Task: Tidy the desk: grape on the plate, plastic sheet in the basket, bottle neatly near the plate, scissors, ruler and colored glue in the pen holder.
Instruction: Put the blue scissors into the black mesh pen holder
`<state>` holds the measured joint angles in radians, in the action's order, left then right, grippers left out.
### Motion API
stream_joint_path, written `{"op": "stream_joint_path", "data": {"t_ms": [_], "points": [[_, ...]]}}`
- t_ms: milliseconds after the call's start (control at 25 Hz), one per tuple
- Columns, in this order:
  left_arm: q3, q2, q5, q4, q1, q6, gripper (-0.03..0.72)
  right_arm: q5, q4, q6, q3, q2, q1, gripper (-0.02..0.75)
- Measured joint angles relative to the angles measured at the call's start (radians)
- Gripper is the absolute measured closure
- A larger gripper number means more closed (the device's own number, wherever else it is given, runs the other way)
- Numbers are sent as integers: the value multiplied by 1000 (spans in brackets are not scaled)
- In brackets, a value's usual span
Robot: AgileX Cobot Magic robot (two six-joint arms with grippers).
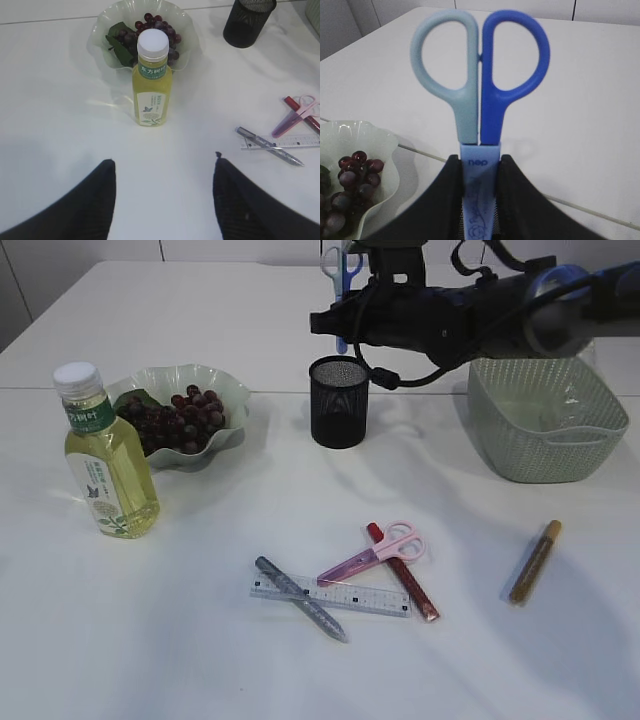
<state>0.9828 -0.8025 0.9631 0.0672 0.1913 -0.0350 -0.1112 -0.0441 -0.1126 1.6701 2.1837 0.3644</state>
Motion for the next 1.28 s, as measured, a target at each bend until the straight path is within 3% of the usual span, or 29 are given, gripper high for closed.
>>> {"op": "stream_joint_path", "data": {"t_ms": [1280], "points": [[0, 0, 0, -2, 0, 0, 246, 21, -22, 19, 74, 103, 0, 584]]}}
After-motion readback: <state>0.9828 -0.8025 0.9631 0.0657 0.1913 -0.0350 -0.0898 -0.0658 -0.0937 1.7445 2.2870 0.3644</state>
